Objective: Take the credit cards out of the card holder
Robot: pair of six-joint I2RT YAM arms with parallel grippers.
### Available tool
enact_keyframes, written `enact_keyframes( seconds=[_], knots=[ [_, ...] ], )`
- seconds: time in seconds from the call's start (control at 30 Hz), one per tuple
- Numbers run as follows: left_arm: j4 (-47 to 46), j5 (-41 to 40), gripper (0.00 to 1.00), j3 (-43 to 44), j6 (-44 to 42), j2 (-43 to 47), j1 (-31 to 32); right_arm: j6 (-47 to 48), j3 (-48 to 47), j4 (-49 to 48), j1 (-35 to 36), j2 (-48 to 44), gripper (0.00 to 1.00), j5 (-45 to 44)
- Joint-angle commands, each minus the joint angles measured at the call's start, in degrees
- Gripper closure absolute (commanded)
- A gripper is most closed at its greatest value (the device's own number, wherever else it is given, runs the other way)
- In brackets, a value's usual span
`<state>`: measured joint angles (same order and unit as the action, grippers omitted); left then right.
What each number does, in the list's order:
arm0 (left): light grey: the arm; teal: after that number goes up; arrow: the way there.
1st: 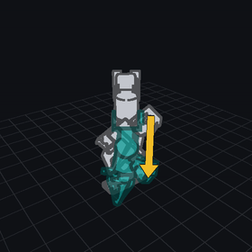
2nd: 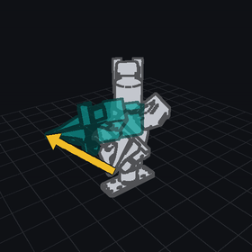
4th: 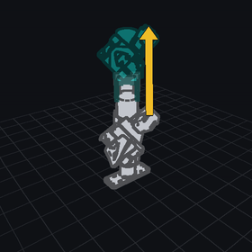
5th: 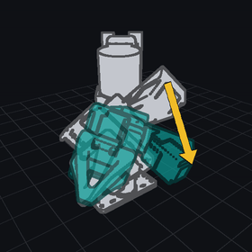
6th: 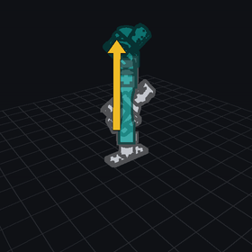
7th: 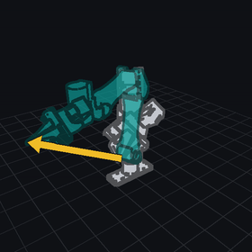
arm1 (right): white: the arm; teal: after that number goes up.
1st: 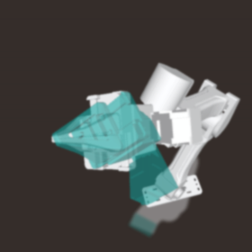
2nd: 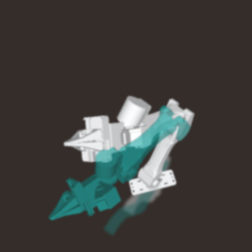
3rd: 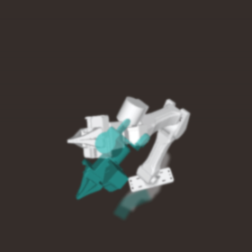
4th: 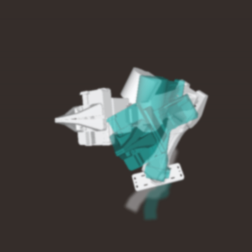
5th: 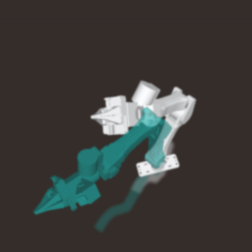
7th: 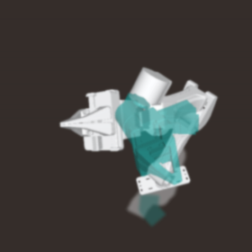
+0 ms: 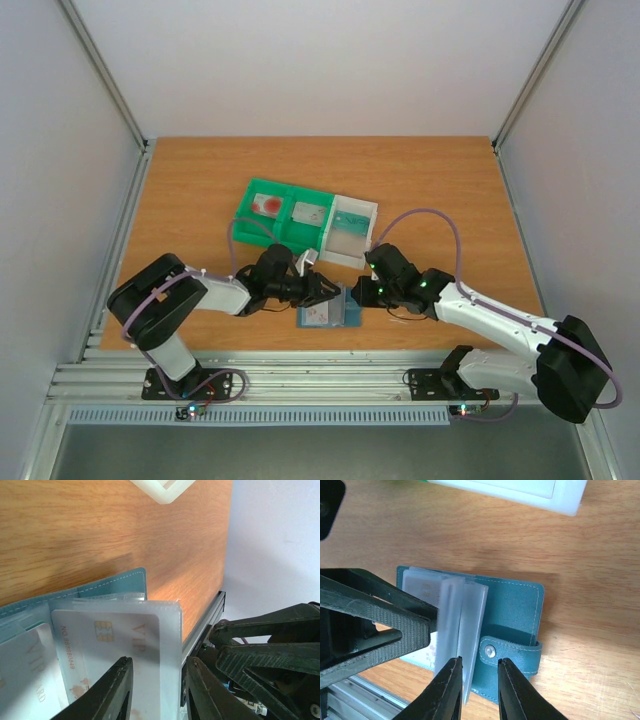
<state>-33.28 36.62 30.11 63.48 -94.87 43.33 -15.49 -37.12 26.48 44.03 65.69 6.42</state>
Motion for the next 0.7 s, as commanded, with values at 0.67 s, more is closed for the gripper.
enact_keyframes(
  seconds=[0.67],
  knots=[
    [-0.6,-5.4,0.67,-1.9,0.0,-0.2,0.6,-1.3,-2.3,-4.2,0.0,3.8,0.78,7.7]
  ],
)
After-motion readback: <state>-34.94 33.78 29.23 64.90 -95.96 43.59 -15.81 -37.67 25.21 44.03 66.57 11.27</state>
